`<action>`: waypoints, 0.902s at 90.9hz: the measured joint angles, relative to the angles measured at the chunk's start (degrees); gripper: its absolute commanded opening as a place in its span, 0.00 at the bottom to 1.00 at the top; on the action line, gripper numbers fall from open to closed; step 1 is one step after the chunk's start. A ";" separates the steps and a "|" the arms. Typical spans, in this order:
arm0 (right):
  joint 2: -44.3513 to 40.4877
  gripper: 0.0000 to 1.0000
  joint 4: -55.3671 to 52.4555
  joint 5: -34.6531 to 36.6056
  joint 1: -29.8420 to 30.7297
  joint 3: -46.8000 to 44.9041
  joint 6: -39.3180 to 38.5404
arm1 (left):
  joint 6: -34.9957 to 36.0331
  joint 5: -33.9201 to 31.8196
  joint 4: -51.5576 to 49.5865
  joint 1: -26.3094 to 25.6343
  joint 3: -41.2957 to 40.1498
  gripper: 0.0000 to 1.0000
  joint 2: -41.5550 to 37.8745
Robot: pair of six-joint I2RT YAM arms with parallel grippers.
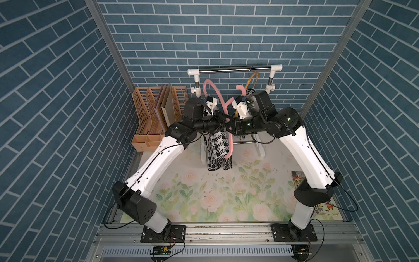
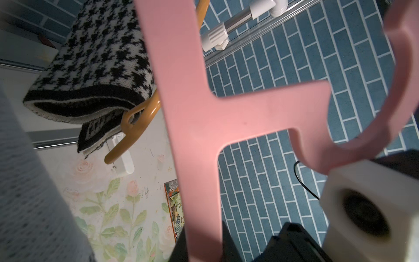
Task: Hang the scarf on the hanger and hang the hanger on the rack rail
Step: Place the hanger at the clothesline.
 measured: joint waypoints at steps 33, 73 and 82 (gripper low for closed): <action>-21.09 0.69 19.21 -6.14 -1.64 -27.91 -3.72 | -2.45 13.40 2.34 4.68 6.95 0.00 5.20; -42.77 0.71 37.27 -11.10 -3.04 -52.70 -2.34 | -23.67 20.46 26.34 11.39 7.17 0.00 11.85; -43.45 0.71 38.47 -10.91 -3.08 -53.29 -2.21 | -29.09 20.57 32.35 11.78 7.17 0.00 14.25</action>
